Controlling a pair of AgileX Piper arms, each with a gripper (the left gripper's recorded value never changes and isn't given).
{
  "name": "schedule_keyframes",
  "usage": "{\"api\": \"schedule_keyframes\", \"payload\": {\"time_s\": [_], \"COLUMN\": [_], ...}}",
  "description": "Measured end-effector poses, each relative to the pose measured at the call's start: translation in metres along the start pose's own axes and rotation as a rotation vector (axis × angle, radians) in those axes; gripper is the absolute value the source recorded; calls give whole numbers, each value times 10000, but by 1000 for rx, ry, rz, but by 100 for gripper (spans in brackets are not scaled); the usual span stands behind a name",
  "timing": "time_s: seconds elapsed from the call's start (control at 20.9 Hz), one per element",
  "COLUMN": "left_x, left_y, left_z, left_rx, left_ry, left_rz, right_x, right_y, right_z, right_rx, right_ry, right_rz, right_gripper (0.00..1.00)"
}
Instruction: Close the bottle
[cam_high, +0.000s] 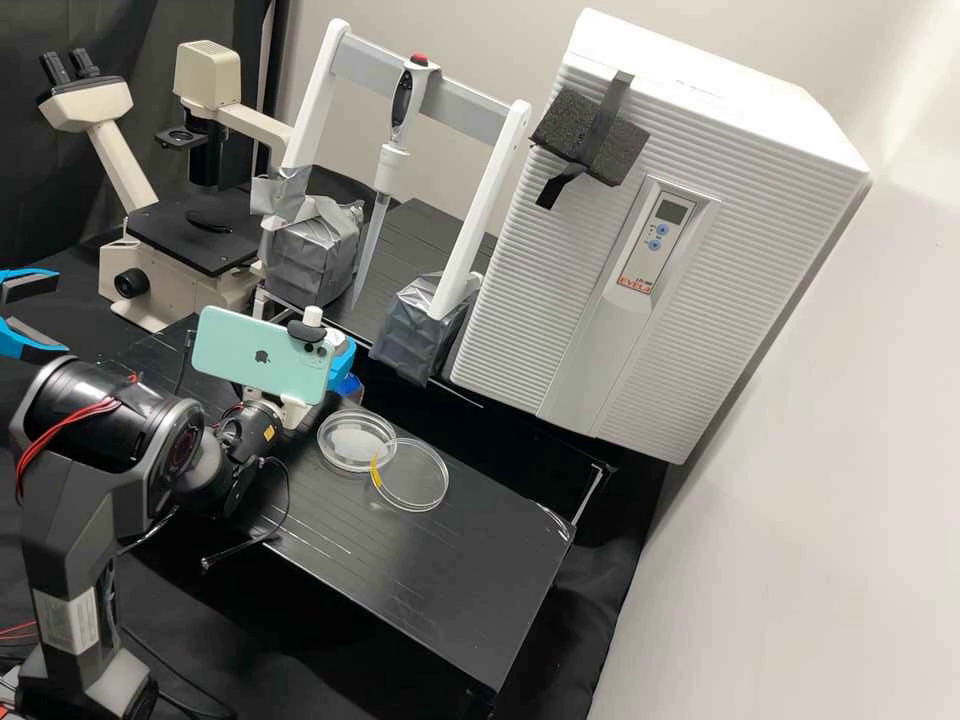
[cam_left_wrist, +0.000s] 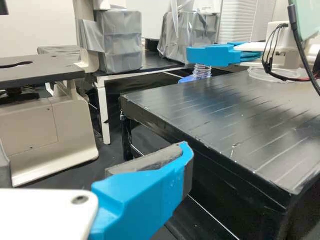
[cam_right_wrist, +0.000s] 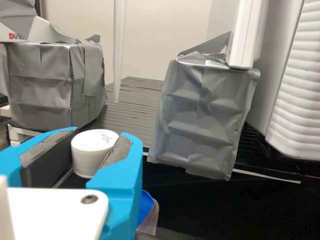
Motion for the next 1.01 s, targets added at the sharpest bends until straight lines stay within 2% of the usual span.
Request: {"api": "schedule_keyframes", "payload": {"time_s": [0.29,0.48,1.01], "left_x": [7,13,19], "left_y": [-2,-4,-6], "left_z": [10,19,28], "left_rx": [1,2,6], "left_ry": [-6,-12,-18], "left_rz": [-2,-3,-5], "right_x": [1,-35,-48], "right_y": [71,65,30], "right_z": [80,116,96], "right_rx": [-2,-3,-1], "right_ry": [-28,-43,-37], "right_rz": [25,20,9], "right_gripper": [0,0,0]}}
